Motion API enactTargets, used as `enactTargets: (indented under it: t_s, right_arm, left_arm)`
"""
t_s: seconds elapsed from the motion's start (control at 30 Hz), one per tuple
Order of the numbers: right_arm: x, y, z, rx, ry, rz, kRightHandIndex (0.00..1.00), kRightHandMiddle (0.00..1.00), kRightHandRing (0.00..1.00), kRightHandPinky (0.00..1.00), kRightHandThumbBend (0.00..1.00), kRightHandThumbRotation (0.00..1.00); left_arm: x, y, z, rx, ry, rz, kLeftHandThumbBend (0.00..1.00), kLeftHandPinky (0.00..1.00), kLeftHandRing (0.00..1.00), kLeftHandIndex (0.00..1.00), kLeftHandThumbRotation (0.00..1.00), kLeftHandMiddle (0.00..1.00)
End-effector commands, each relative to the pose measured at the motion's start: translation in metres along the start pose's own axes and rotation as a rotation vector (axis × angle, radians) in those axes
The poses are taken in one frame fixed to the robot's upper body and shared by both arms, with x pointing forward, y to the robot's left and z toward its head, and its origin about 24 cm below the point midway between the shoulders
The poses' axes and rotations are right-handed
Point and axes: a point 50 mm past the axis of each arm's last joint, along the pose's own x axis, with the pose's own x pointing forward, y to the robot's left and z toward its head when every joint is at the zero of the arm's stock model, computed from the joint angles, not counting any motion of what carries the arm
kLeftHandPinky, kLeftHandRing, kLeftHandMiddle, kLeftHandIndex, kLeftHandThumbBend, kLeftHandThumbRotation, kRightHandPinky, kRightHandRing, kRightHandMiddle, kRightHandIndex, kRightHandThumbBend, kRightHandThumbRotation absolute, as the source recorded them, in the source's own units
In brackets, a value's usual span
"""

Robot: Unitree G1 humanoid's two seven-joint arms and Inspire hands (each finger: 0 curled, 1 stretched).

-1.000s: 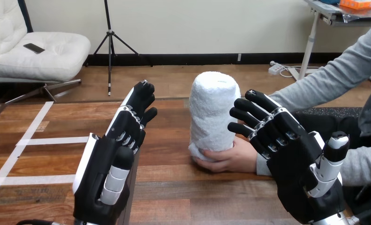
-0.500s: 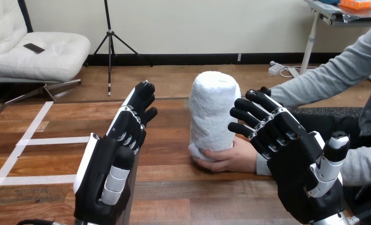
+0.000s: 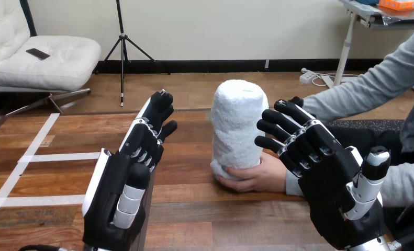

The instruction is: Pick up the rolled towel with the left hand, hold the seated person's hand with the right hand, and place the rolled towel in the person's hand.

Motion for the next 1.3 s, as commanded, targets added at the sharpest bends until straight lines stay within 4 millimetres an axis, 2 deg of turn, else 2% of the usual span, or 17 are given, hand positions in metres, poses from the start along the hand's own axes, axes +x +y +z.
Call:
enactTargets:
  t_s: [0.0,1.27]
  right_arm:
    - [0.0128,0.0010,0.0165,-0.031,-0.083,0.034,0.84,0.84,0.85,0.81,0.99,1.00]
    - [0.0126,0.0035,0.0156,-0.033,-0.084,0.029,0.84,0.83,0.85,0.80,0.99,1.00]
  left_arm:
    - [0.0091,-0.0033,0.0091,0.005,-0.068,-0.014,0.90,0.91,0.96,0.94,0.92,0.95]
    - [0.0088,-0.0012,0.0096,0.004,-0.068,-0.020,0.90,0.91,0.96,0.93,0.92,0.95]
